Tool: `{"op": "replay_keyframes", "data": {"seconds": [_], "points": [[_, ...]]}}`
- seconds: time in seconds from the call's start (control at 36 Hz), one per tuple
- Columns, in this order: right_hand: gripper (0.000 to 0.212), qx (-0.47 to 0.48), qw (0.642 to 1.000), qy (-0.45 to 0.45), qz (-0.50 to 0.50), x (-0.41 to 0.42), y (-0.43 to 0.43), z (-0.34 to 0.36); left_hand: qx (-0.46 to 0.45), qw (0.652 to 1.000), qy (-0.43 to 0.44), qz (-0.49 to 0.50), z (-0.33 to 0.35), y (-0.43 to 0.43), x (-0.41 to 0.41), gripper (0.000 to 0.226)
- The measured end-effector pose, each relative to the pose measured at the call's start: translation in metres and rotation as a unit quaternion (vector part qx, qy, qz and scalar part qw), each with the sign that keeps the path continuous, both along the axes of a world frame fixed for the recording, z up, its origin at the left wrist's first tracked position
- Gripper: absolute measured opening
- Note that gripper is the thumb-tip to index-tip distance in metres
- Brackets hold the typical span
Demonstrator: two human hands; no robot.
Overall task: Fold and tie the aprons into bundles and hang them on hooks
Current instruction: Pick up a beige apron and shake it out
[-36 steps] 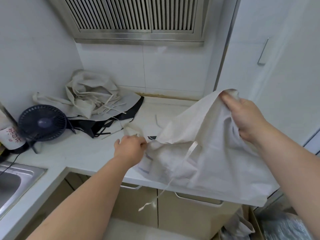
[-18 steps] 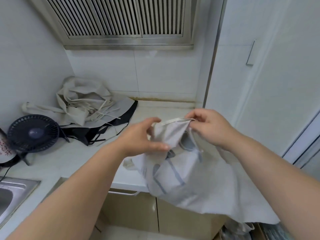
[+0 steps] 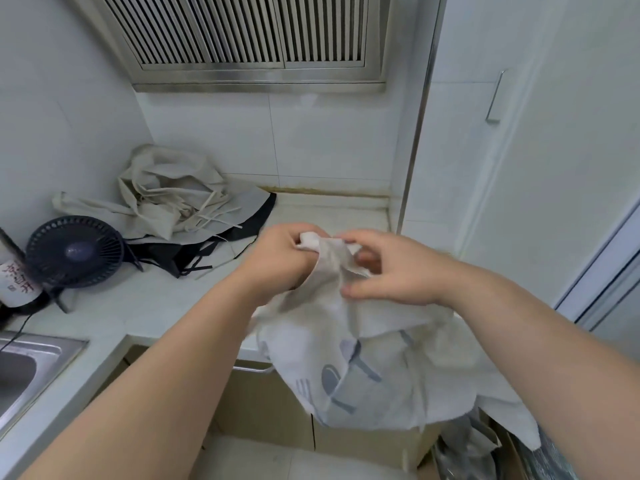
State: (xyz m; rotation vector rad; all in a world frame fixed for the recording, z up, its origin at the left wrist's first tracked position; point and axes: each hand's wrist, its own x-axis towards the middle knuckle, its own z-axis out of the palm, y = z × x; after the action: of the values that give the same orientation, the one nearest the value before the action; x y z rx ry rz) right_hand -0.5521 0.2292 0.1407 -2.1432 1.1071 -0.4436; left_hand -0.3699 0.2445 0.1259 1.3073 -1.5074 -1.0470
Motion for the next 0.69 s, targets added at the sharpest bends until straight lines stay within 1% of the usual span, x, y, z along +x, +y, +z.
{"op": "replay_keyframes", "data": {"seconds": [0.03,0.06,0.08,0.11,0.14,0.17,0.19,0.22,0.25,0.28,0.31,0.36,0.39,0.42,0.47,0.5,0.53,0.58,0.61,0.64,0.69], "points": [[0.016,-0.012,1.0,-0.021,0.003,0.004,0.002,-0.003,-0.002,1.0,0.027,0.002,0.002,0.004,-0.003,0.011],[0.015,-0.021,0.999,-0.046,-0.01,0.005,0.003,-0.008,-0.007,0.999,0.054,0.008,0.001,0.008,-0.004,0.016],[0.021,-0.01,0.997,-0.067,-0.027,0.006,0.004,-0.011,-0.007,0.997,0.075,0.014,0.0,0.011,-0.003,0.026],[0.022,0.024,0.994,-0.101,-0.039,0.006,0.005,-0.014,-0.006,0.997,0.078,0.02,-0.002,0.016,0.0,0.033],[0.023,0.074,0.986,-0.142,-0.05,0.006,0.007,-0.015,0.0,0.998,0.063,0.029,-0.008,0.021,0.006,0.037],[0.025,0.125,0.972,-0.193,-0.057,0.006,0.009,-0.015,0.007,0.999,0.023,0.032,-0.014,0.028,0.013,0.038],[0.026,0.168,0.954,-0.237,-0.069,0.006,0.01,-0.014,0.022,0.998,-0.042,0.032,-0.022,0.034,0.02,0.044],[0.025,0.19,0.941,-0.267,-0.084,0.007,0.01,-0.015,0.042,0.993,-0.111,0.021,-0.032,0.041,0.027,0.058],[0.021,0.196,0.933,-0.284,-0.1,0.009,0.011,-0.015,0.062,0.985,-0.162,0.009,-0.042,0.048,0.032,0.078],[0.017,0.199,0.93,-0.289,-0.11,0.011,0.011,-0.017,0.088,0.979,-0.184,-0.002,-0.052,0.055,0.035,0.095],[0.017,0.207,0.926,-0.294,-0.117,0.016,0.015,-0.017,0.111,0.977,-0.183,-0.006,-0.06,0.062,0.035,0.107],[0.028,0.222,0.922,-0.294,-0.121,0.025,0.019,-0.021,0.135,0.974,-0.183,0.006,-0.074,0.074,0.03,0.123],[0.032,0.228,0.919,-0.296,-0.125,0.029,0.02,-0.023,0.138,0.973,-0.184,0.018,-0.079,0.079,0.027,0.122],[0.033,0.235,0.916,-0.296,-0.132,0.033,0.021,-0.025,0.139,0.975,-0.169,0.034,-0.084,0.083,0.026,0.113],[0.031,0.244,0.911,-0.298,-0.146,0.041,0.025,-0.028,0.141,0.982,-0.096,0.083,-0.09,0.092,0.027,0.086],[0.033,0.246,0.912,-0.294,-0.148,0.044,0.027,-0.029,0.136,0.982,-0.07,0.11,-0.093,0.095,0.03,0.077],[0.035,0.25,0.911,-0.291,-0.149,0.046,0.03,-0.029,0.127,0.98,-0.071,0.132,-0.096,0.099,0.035,0.069],[0.03,0.253,0.912,-0.288,-0.145,0.047,0.037,-0.028,0.108,0.975,-0.129,0.144,-0.102,0.103,0.044,0.055],[0.023,0.249,0.913,-0.291,-0.14,0.047,0.037,-0.028,0.11,0.97,-0.17,0.138,-0.106,0.105,0.048,0.056],[0.019,0.251,0.912,-0.299,-0.131,0.045,0.039,-0.028,0.116,0.964,-0.2,0.132,-0.111,0.107,0.051,0.061],[0.022,0.262,0.902,-0.323,-0.116,0.042,0.042,-0.026,0.118,0.962,-0.216,0.116,-0.121,0.11,0.056,0.076]]}}
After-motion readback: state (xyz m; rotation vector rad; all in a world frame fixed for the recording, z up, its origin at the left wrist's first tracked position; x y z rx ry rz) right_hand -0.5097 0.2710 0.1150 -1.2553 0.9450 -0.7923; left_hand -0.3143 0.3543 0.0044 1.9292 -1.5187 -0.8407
